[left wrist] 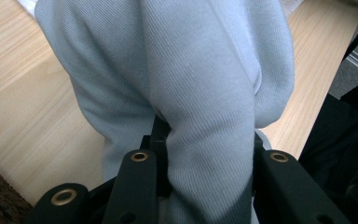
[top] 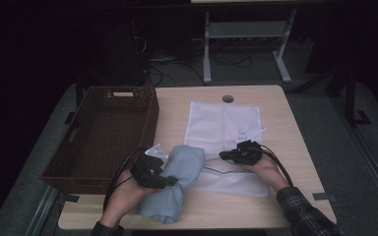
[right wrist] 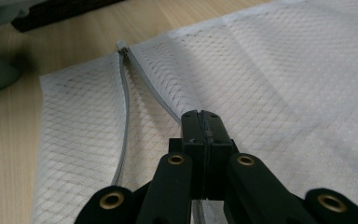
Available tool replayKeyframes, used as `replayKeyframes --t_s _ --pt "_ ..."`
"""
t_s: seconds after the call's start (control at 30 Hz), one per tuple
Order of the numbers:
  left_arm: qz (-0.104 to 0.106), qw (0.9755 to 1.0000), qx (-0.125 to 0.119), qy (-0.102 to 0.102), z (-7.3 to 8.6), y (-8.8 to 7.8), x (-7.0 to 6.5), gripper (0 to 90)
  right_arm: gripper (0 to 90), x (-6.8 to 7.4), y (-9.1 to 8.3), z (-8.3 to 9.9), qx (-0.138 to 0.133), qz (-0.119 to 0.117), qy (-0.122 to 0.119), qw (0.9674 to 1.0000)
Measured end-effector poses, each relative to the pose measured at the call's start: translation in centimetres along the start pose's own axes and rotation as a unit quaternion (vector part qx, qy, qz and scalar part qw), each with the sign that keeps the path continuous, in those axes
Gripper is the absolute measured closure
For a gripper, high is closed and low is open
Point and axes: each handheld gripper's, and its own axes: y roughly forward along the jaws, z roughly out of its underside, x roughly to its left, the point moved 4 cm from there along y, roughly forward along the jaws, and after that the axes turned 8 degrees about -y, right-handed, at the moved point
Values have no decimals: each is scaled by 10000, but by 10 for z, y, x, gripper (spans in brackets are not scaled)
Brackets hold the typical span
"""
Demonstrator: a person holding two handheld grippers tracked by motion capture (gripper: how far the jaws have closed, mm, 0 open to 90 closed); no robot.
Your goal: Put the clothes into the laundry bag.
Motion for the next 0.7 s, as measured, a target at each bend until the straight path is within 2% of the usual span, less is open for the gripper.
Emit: replayKeyframes --t_s 0.43,0.53,0.7 --pt "10 10000 10 46 1 -1 0 688 896 -16 -8 -27 -593 60 192 9980" --pt "4 10000 41 89 1 0 -2 688 896 -15 -11 -29 -547 108 161 9983" --pt "64 9998 52 173 -1 1 -8 687 896 -13 -21 -36 -687 167 91 9975"
